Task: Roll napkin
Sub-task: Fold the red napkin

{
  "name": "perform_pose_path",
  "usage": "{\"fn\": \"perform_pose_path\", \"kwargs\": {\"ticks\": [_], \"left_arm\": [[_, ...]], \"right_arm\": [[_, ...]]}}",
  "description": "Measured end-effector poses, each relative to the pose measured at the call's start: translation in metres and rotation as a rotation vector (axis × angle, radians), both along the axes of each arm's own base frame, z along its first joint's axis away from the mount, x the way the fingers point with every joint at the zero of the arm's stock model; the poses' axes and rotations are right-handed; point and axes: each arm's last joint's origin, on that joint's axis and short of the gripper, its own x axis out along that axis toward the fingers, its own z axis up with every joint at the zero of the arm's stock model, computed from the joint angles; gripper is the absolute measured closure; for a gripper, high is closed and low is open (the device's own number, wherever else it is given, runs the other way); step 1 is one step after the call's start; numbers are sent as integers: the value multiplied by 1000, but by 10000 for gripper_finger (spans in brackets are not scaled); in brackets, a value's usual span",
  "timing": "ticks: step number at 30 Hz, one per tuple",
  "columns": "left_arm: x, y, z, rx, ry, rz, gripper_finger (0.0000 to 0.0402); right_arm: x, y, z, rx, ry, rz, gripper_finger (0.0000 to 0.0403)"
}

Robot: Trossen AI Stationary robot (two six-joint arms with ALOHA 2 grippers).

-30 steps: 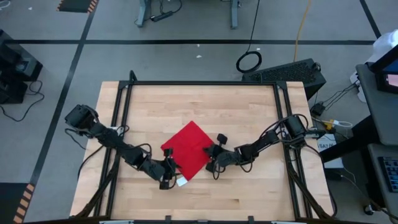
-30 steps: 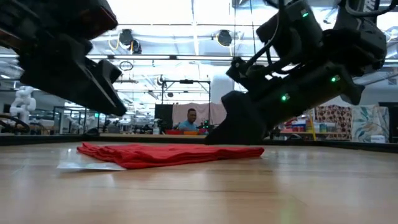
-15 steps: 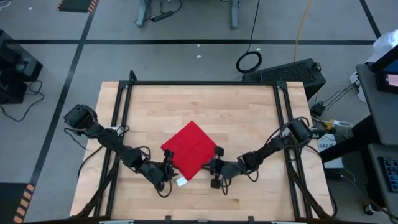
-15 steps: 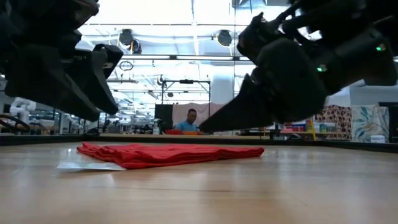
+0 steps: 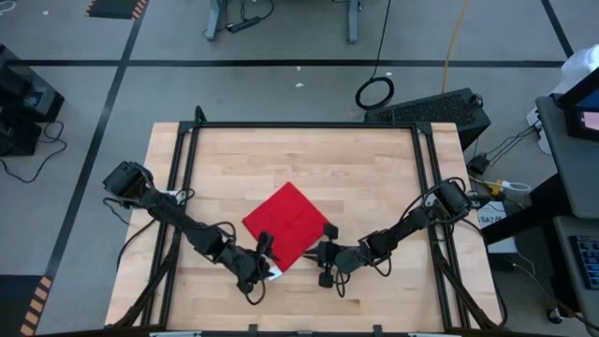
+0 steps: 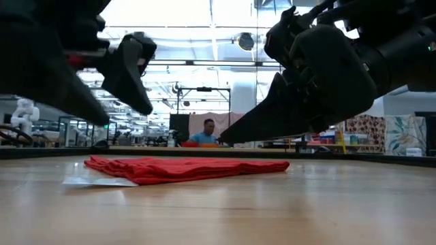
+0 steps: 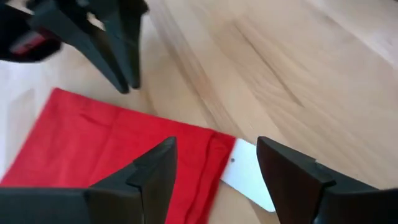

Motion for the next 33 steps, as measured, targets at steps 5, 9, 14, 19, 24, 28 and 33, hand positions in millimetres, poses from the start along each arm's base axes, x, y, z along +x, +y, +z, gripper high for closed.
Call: {"fn": "perform_pose_path", "kwargs": {"ticks": [5, 9, 14, 19, 24, 28, 33], "left_arm": [[2, -1, -9, -14, 20, 54, 173], [3, -5, -6, -69, -15, 85, 178], [-4, -16, -15, 78, -37, 57, 187], [-2, -15, -22, 170, -45, 34, 186], [3, -7, -26, 193, -34, 37, 186], [5, -5, -26, 183, -19, -1, 186], [4, -6, -26, 188, -8, -56, 186]], "right_arm": [[-3, -2, -4, -54, 56, -30, 373], [-7, -5, -2, -51, 91, -96, 373], [-7, -3, 2, -25, 64, -84, 369], [-8, 3, 2, 39, 66, -63, 353], [-10, 6, 2, 70, 65, -62, 333], [-10, 7, 3, 72, 63, -60, 323], [-8, 7, 6, 85, 28, -58, 320]]}}
